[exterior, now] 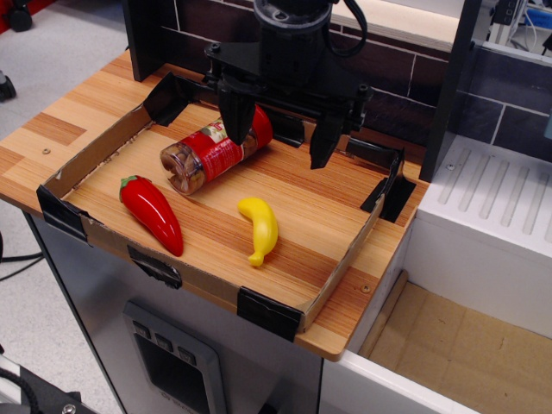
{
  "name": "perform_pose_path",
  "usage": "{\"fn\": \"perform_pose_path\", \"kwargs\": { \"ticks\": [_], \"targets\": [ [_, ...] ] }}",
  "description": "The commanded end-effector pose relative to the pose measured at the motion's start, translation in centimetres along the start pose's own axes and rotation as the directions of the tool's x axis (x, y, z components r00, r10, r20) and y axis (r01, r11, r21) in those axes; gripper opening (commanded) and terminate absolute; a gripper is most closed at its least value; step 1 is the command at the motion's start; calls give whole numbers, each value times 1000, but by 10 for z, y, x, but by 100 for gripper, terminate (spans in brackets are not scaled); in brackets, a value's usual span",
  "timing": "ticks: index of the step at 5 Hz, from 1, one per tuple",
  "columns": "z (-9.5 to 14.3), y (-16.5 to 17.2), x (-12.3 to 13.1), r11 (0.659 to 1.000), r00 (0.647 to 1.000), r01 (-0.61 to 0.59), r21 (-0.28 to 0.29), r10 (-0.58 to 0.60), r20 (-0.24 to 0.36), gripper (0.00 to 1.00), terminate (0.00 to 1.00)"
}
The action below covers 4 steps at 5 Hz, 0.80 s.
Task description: Upright basil bottle
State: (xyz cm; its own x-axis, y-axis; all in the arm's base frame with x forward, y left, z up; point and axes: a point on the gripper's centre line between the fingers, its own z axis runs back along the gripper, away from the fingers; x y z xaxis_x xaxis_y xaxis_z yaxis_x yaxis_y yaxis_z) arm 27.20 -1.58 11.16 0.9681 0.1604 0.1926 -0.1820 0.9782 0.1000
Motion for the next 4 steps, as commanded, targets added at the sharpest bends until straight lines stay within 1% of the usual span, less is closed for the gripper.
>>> {"fn": "perform_pose_path", "kwargs": {
  "ticks": [1,2,3,4],
  "targets": [
    [0,0,0,1000,1000,0,0,0,0,100,0],
    [-1,24,23,996,996,93,-14,-93,10,100,0],
    [0,41,47,977,976,212,3,-211,53,100,0],
    [-8,55,77,947,946,320,-25,-318,61,100,0]
  ]
}}
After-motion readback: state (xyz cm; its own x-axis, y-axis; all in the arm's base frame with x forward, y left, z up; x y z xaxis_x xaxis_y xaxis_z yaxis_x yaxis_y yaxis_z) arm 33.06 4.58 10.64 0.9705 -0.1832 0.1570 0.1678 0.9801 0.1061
